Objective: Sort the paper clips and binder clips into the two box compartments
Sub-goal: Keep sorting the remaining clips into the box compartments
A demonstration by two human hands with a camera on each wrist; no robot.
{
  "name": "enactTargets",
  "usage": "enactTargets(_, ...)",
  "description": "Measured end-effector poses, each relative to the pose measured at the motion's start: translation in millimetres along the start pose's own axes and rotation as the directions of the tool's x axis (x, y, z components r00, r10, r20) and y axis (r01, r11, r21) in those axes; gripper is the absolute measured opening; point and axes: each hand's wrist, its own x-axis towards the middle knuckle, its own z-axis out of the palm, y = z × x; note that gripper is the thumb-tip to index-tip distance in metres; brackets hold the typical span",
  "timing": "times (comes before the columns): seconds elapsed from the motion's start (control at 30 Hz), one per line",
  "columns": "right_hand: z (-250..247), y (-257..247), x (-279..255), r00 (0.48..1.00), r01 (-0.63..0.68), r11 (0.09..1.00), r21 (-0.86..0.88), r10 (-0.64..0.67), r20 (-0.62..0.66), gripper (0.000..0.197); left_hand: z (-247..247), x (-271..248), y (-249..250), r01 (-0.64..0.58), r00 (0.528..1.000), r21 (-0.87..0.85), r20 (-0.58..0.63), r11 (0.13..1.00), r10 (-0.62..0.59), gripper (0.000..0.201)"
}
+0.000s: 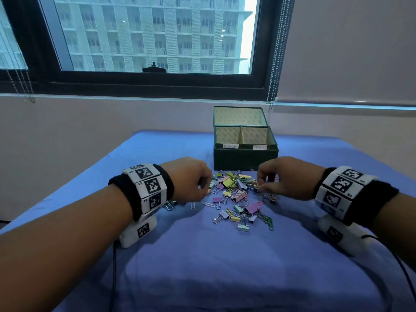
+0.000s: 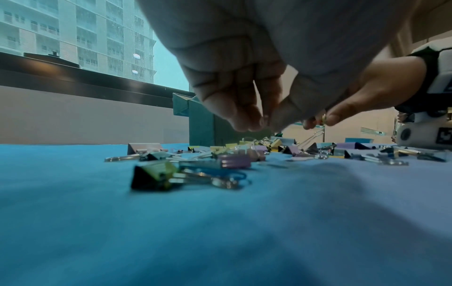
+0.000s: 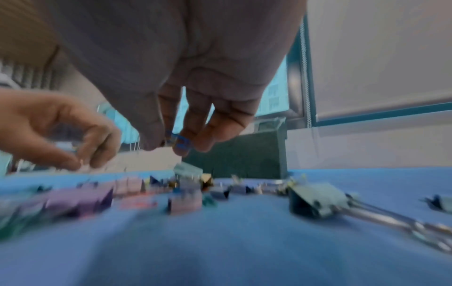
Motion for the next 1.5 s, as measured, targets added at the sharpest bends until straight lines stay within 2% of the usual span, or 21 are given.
enactTargets(0.13,-18,0,-1,0.994,-0.080,0.965,0.250,0.097,-0.055,0.010,-4,-3,0,0.038,0.998,-0.100,-0.048,0.994,-0.043,0.009)
enactTargets(0.2,-22,3,0,0.985,-0.133,0.927,0.350,0.163,-0.059,0.008,-3,-5,0,0.052,0.999,-0.172,0.001,0.984,-0.052,0.023)
enactTargets(0.27,-23,7,1,0.973,-0.167,0.868,0.467,0.222,-0.064,0.009,-3,-6,-4,0.067,0.996,-0.147,0.067,0.987,-0.058,0.031)
enactTargets(0.37,-21,9,-2,0.962,-0.191,0.635,0.749,0.271,0.015,0.008,-2,-7,-10,0.088,0.992,-0.096,0.099,0.991,-0.079,0.034)
enactTargets(0.47,-19,10,-5,0.957,-0.238,0.433,0.870,0.258,0.133,0.016,-2,-14,-9,0.053,0.990,-0.014,0.128,0.998,-0.051,0.023)
enactTargets(0.6,-14,12,-5,0.933,-0.295,0.258,0.920,0.283,0.220,0.024,0,-15,-10,0.003,0.984,0.065,0.179,0.998,-0.015,0.021)
enactTargets(0.7,-10,11,-2,0.906,-0.344,0.182,0.921,0.322,0.275,0.023,1,-13,-11,-0.015,0.983,0.069,0.182,0.997,0.002,0.014)
enactTargets(0.73,-9,10,-1,0.902,-0.362,0.197,0.911,0.319,0.290,0.019,1,-13,-10,-0.029,0.983,0.085,0.184,0.996,0.013,0.012)
enactTargets(0.77,-8,8,1,0.909,-0.373,0.303,0.877,0.309,0.280,0.016,2,-13,-9,-0.041,0.983,0.097,0.183,0.994,0.022,0.011)
enactTargets(0.8,-8,5,1,0.925,-0.368,0.517,0.773,0.289,0.247,0.012,2,-12,-8,-0.051,0.983,0.103,0.179,0.993,0.032,0.011)
enactTargets(0.83,-6,3,2,0.945,-0.326,0.777,0.538,0.254,0.205,0.007,3,-12,-8,-0.058,0.985,0.101,0.168,0.993,0.040,0.010)
enactTargets(0.87,-4,0,3,0.966,-0.231,0.941,0.248,0.193,0.170,0.003,3,-11,-7,-0.064,0.988,0.090,0.148,0.994,0.050,0.010)
enactTargets(0.9,-1,-4,5,0.978,-0.134,0.991,0.026,0.128,0.162,0.004,3,-10,-6,-0.068,0.991,0.073,0.119,0.995,0.059,0.010)
enactTargets(0.93,1,-7,7,0.978,-0.088,0.993,-0.077,0.101,0.183,0.006,3,-8,-5,-0.071,0.994,0.051,0.087,0.996,0.066,0.009)
enactTargets(1.03,7,-9,13,0.968,-0.050,0.995,-0.085,0.069,0.241,0.005,2,-2,-5,-0.079,0.995,0.017,0.061,0.997,0.077,0.008)
enactTargets(1.17,-1,-10,21,0.968,-0.035,0.994,-0.103,0.059,0.244,0.010,6,5,-8,-0.078,0.986,-0.002,0.144,0.997,0.078,0.011)
enactTargets(1.3,-28,5,51,0.987,-0.145,0.984,-0.100,0.151,0.050,0.008,9,6,-9,-0.085,0.978,0.005,0.193,0.996,0.082,0.014)
enactTargets(1.4,-45,20,84,0.965,-0.241,0.960,-0.142,0.222,-0.138,0.006,10,5,-9,-0.112,0.980,0.016,0.170,0.994,0.108,0.011)
enactTargets(1.5,-48,30,111,0.937,-0.309,0.939,-0.149,0.274,-0.217,0.015,10,3,-9,-0.118,0.982,0.027,0.154,0.993,0.113,0.012)
